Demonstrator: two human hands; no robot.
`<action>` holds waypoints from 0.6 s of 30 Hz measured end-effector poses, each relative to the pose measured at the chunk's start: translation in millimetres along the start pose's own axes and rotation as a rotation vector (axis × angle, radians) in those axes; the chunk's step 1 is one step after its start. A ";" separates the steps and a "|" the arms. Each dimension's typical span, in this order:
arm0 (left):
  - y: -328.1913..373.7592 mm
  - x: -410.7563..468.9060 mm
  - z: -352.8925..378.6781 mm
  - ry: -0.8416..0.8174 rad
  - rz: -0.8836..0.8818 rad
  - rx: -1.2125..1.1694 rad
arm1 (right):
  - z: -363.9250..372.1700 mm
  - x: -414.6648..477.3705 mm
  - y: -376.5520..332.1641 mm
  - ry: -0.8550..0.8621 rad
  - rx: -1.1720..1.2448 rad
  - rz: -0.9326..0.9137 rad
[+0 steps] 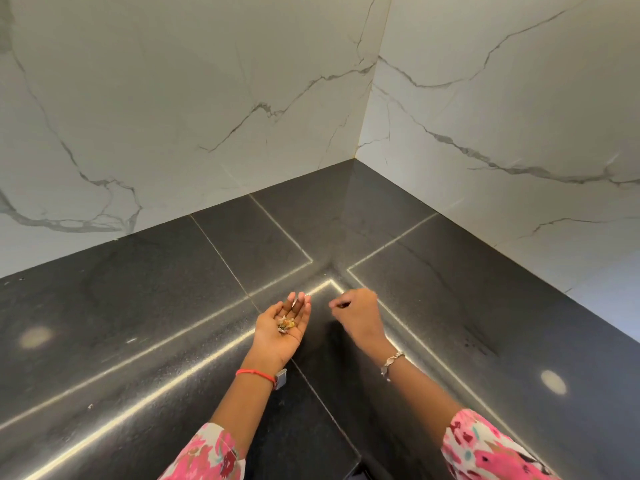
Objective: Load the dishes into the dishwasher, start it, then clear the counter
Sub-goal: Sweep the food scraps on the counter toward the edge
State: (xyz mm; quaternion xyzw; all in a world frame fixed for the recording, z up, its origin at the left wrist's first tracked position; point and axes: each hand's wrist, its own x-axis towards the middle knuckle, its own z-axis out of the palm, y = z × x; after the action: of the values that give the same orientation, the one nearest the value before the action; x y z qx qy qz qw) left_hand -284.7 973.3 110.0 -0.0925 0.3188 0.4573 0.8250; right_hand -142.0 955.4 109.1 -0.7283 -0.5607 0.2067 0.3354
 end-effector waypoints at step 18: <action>3.9 6.4 -0.7 0.013 -0.045 -0.086 | 1.3 36.6 -21.4 0.110 0.225 -0.140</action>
State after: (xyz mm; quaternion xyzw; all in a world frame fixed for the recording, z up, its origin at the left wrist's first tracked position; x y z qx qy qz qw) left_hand -285.8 979.6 106.1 -0.1379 0.3022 0.4514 0.8282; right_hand -147.0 993.8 126.4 -0.6554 -0.5642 0.2043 0.4588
